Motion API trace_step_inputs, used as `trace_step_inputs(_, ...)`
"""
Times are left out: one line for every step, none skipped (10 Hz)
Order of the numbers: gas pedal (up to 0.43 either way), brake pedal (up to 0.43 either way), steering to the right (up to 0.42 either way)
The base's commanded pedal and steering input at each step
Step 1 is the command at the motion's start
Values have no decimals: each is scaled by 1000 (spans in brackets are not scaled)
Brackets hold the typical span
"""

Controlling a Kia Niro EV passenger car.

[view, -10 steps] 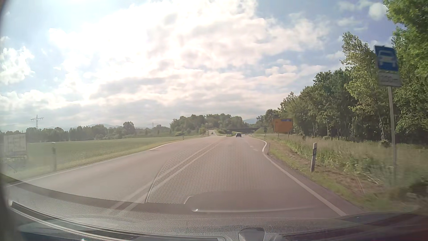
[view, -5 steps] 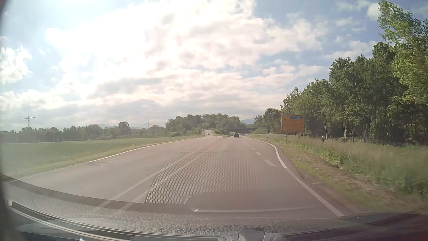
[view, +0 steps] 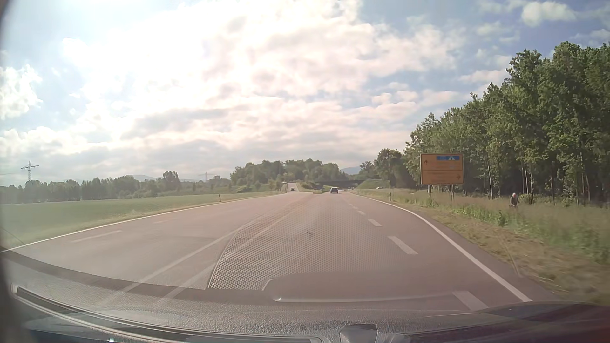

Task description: Follow the waypoints while adhering to traffic rules and regulations

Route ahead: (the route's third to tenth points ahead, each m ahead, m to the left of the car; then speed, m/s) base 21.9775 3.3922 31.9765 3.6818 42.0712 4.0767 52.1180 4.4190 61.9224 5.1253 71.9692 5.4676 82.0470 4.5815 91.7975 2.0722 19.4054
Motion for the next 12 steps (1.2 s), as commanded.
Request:
trace_step_inputs(138,0,3)
trace_step_inputs(138,0,3)
trace_step_inputs(138,0,1)
trace_step_inputs(138,0,-1)
trace_step_inputs(138,0,-1)
trace_step_inputs(138,0,-1)
trace_step_inputs(138,0,-1)
trace_step_inputs(138,0,-1)
trace_step_inputs(138,0,-1)
trace_step_inputs(138,0,-1)
trace_step_inputs(138,0,-1)
trace_step_inputs(138,0,-2)
